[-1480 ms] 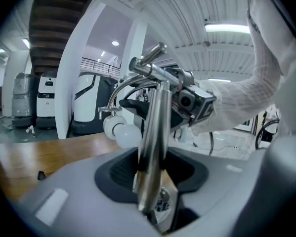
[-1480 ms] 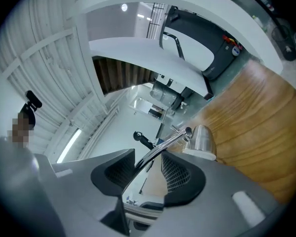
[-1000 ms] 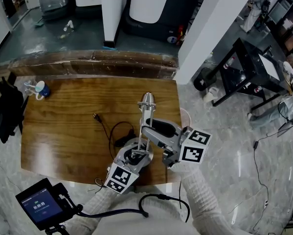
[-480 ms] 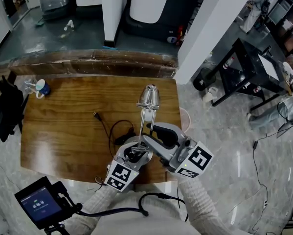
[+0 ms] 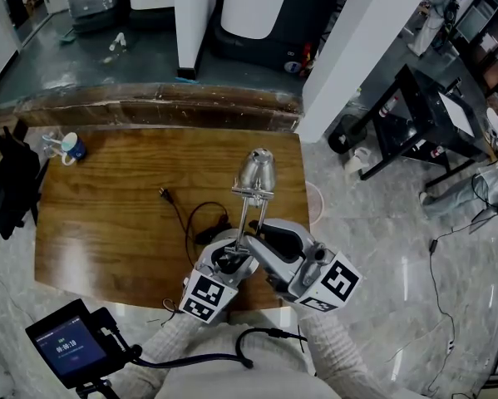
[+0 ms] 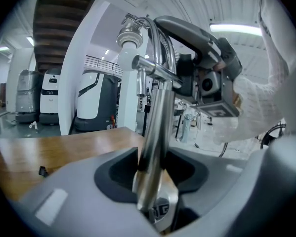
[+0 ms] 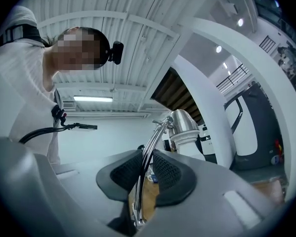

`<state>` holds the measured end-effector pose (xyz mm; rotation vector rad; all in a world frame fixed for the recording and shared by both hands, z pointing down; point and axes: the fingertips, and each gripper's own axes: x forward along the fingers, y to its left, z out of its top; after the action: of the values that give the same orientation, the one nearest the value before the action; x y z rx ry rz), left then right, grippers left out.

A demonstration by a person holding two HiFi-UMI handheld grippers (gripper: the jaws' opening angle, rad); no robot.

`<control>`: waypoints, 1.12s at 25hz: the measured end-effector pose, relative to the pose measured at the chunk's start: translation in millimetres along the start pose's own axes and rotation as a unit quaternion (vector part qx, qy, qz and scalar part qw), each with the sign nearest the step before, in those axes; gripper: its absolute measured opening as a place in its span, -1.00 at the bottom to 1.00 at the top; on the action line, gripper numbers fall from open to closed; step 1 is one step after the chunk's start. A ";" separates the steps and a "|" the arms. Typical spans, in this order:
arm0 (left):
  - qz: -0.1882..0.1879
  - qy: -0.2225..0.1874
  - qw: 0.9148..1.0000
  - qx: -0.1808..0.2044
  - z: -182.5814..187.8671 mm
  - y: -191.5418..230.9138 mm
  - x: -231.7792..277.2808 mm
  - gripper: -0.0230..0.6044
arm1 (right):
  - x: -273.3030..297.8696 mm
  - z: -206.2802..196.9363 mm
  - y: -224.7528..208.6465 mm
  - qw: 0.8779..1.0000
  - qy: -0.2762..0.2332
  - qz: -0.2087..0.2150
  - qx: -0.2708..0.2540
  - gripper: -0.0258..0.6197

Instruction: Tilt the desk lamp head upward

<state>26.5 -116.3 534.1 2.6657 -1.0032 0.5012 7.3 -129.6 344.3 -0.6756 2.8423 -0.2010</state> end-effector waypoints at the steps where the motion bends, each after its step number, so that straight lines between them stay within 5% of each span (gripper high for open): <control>1: 0.000 0.000 1.000 0.000 0.1 0.0 0.0 -0.40 | -0.4 0.4 0.7 1.000 -0.002 0.000 0.000 -0.72; 19: 0.003 -0.004 1.000 -0.013 -0.3 2.2 1.0 -0.39 | 0.5 -0.2 0.2 1.000 -0.003 -0.007 -0.029 -0.68; 28: 0.012 -0.009 1.000 -0.019 1.0 4.8 1.8 -0.39 | -2.8 3.3 -15.6 0.996 -0.010 -0.067 -0.063 -0.56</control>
<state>24.7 -121.3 534.4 2.6326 -1.0413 0.4591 17.2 -142.4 344.4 -0.8897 2.8102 -0.0345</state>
